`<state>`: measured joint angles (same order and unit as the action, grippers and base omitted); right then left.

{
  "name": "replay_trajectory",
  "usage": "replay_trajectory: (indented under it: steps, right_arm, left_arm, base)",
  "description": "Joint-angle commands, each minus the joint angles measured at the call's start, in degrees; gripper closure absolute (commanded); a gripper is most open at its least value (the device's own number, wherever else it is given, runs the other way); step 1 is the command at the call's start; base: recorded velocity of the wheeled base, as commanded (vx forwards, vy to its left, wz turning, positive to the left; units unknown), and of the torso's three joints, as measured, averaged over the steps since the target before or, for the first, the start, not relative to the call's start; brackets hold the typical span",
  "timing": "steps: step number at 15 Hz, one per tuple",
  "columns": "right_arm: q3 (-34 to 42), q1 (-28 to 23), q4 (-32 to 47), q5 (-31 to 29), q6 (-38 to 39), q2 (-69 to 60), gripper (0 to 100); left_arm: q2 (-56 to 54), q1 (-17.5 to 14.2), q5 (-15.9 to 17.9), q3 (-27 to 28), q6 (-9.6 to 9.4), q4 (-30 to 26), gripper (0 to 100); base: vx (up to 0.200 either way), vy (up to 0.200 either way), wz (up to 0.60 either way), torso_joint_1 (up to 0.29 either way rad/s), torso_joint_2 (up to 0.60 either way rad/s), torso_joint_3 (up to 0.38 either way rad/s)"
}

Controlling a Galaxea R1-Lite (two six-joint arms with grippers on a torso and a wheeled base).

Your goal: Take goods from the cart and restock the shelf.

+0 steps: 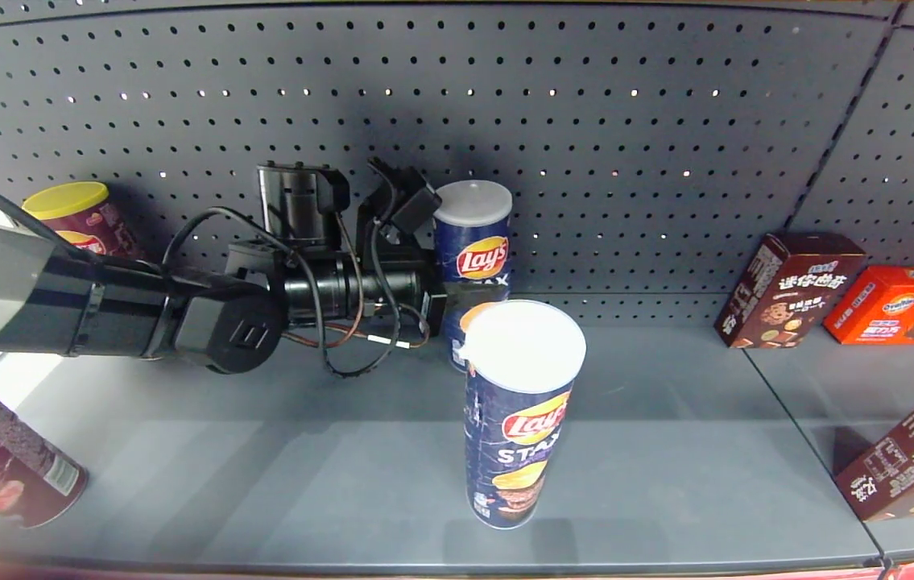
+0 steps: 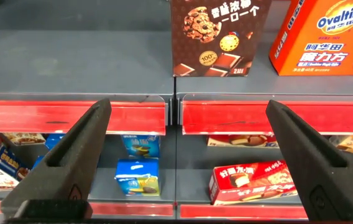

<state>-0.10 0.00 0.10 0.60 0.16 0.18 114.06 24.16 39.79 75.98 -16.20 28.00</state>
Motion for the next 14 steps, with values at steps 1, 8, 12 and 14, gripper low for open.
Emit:
replay_trajectory:
  steps: [1, 8, 12, 14]
  right_arm:
    - [0.01, 0.0, -0.01, 0.02, 0.02, 0.08, 0]
    - [0.01, 0.0, -0.01, 0.02, 0.02, 0.08, 0]
    - [0.01, 0.0, -0.01, 0.02, 0.02, 0.08, 0]
    - [0.01, 0.0, -0.01, 0.02, 0.02, 0.08, 0]
  left_arm:
    - [0.82, -0.08, 0.11, 0.57, 0.03, 0.04, 100]
    - [1.26, 0.01, 0.2, 1.54, -0.06, -2.43, 100]
    - [1.35, -0.08, 0.2, 3.21, -0.15, -3.57, 100]
    - [1.43, -0.08, 0.2, 3.12, -0.15, -3.66, 100]
  base:
    - [0.0, 0.0, 0.0, 0.0, 0.0, 0.0]
    - [0.0, 0.0, 0.0, 0.0, 0.0, 0.0]
    - [0.0, 0.0, 0.0, 0.0, 0.0, 0.0]
    - [0.0, 0.0, 0.0, 0.0, 0.0, 0.0]
